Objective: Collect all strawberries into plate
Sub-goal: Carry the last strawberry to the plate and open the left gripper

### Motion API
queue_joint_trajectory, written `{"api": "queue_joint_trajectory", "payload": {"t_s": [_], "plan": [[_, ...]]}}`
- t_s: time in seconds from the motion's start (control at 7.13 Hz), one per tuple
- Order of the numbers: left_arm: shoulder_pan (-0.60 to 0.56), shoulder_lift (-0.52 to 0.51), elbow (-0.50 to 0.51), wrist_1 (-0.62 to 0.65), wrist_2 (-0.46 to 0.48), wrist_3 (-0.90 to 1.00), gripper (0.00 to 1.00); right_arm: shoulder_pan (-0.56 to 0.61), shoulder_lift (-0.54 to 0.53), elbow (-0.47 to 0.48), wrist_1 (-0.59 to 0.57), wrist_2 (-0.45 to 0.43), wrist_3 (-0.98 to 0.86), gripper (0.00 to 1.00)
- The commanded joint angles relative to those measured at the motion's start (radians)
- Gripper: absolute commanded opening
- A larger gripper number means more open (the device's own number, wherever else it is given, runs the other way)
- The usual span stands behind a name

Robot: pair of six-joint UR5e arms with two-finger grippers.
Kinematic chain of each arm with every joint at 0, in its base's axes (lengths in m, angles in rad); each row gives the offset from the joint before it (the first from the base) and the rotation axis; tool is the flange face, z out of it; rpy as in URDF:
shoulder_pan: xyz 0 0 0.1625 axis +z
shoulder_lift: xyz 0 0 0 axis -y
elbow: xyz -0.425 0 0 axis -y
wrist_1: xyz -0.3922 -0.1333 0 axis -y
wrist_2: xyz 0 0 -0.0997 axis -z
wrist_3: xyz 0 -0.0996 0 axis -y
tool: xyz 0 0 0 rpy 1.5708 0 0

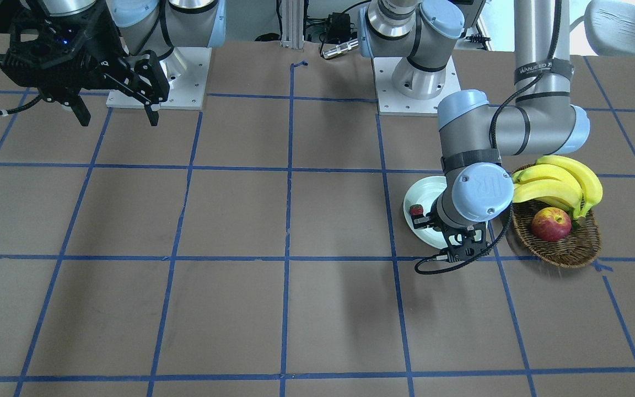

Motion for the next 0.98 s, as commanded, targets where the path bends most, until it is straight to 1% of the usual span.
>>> {"api": "queue_joint_trajectory", "payload": {"t_s": [0.0, 0.14, 0.28, 0.56, 0.7, 0.84], "plan": [[0.058, 0.005, -0.044, 0.005, 0.016, 0.069, 0.0, 0.0, 0.0, 0.0, 0.0, 0.003, 0.0, 1.0], [0.084, 0.006, -0.062, 0.008, 0.009, 0.085, 0.21, 0.0, 0.0, 0.0, 0.0, 0.003, 0.0, 1.0], [0.086, 0.011, -0.062, 0.008, 0.009, 0.085, 0.99, 0.001, 0.0, 0.0, 0.0, 0.003, 0.002, 1.0], [0.072, 0.047, -0.05, 0.011, 0.0, 0.082, 1.0, 0.001, 0.002, 0.0, 0.0, 0.003, 0.002, 1.0], [0.048, 0.092, -0.044, 0.009, -0.008, 0.085, 1.0, 0.0, 0.0, 0.0, 0.0, 0.003, 0.002, 1.0], [0.025, 0.145, -0.014, 0.011, -0.063, 0.086, 1.0, 0.001, 0.002, 0.0, 0.0, 0.001, 0.002, 1.0]]}}
